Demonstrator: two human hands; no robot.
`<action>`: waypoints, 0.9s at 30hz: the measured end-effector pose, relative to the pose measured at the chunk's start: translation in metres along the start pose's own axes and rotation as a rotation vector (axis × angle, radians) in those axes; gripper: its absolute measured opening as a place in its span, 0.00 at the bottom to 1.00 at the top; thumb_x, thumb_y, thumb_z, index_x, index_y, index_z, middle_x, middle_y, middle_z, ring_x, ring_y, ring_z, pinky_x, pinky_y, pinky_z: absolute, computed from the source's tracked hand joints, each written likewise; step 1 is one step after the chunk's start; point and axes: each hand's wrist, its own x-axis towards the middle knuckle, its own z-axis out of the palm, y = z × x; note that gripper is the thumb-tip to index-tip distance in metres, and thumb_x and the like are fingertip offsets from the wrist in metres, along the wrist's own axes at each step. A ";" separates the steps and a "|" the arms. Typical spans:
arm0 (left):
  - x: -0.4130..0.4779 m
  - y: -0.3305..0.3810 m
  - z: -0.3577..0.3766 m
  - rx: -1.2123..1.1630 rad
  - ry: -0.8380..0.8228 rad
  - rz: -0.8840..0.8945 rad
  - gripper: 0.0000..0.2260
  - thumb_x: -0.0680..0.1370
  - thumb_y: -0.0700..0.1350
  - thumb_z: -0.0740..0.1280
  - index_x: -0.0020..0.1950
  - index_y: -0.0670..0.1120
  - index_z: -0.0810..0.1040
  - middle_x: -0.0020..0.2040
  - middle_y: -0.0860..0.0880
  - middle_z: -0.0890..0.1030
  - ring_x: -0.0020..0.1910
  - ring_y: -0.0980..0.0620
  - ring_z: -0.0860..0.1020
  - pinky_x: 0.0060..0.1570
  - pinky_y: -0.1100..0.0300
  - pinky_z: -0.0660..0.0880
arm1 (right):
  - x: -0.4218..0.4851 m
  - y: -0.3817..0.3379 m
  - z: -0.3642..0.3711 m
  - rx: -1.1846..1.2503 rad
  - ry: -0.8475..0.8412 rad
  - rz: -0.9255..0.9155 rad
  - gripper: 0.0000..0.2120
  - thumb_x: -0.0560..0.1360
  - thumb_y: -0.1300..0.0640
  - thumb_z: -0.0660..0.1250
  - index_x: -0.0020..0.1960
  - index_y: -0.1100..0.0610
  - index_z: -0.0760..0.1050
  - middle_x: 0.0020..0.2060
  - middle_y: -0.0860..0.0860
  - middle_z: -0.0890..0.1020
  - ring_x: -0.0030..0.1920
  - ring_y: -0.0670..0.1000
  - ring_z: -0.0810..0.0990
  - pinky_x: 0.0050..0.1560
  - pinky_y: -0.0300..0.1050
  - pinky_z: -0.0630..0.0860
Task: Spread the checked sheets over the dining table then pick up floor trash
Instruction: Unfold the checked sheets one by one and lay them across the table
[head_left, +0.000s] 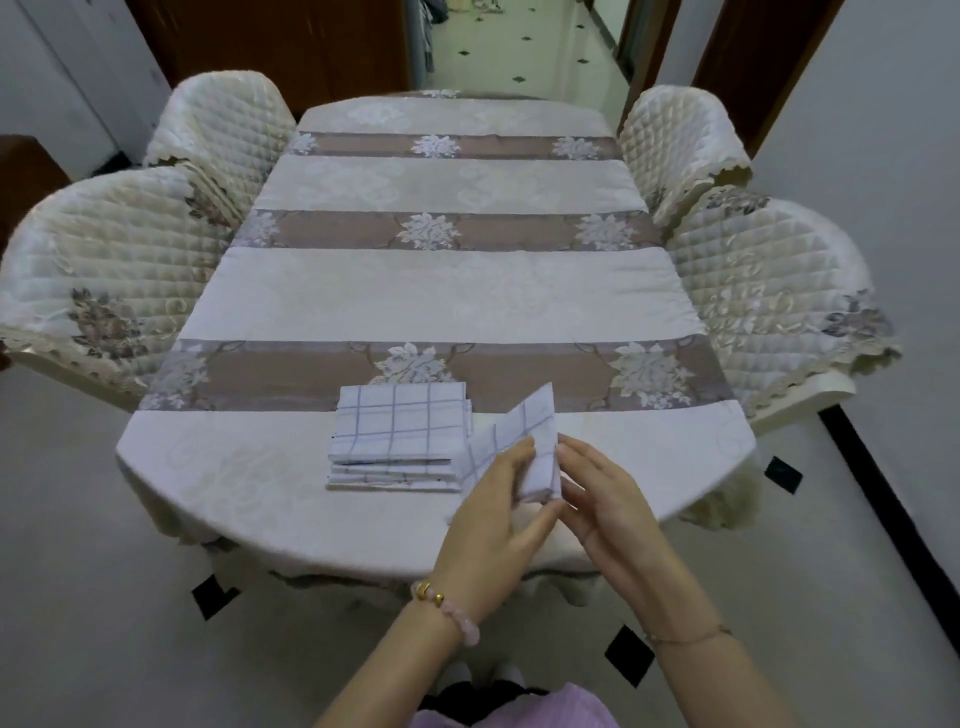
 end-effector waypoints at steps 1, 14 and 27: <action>0.000 0.003 0.000 -0.056 0.017 -0.032 0.23 0.75 0.52 0.67 0.68 0.51 0.68 0.69 0.58 0.71 0.67 0.65 0.69 0.66 0.66 0.67 | -0.003 0.000 0.000 -0.012 -0.014 -0.005 0.09 0.77 0.63 0.62 0.53 0.60 0.80 0.46 0.54 0.85 0.45 0.50 0.84 0.42 0.39 0.80; 0.010 0.010 -0.037 -0.373 0.264 -0.174 0.09 0.78 0.45 0.63 0.41 0.42 0.73 0.36 0.44 0.76 0.36 0.50 0.73 0.38 0.52 0.71 | -0.006 -0.021 -0.023 -0.116 0.171 -0.042 0.07 0.76 0.64 0.63 0.41 0.56 0.76 0.30 0.49 0.78 0.30 0.44 0.75 0.32 0.34 0.76; 0.006 -0.034 -0.074 -0.654 -0.160 -0.565 0.18 0.67 0.53 0.74 0.53 0.46 0.79 0.49 0.48 0.85 0.49 0.47 0.83 0.48 0.52 0.80 | 0.015 -0.042 -0.050 -0.088 0.238 -0.054 0.11 0.77 0.59 0.64 0.56 0.64 0.78 0.48 0.58 0.84 0.40 0.50 0.84 0.34 0.40 0.80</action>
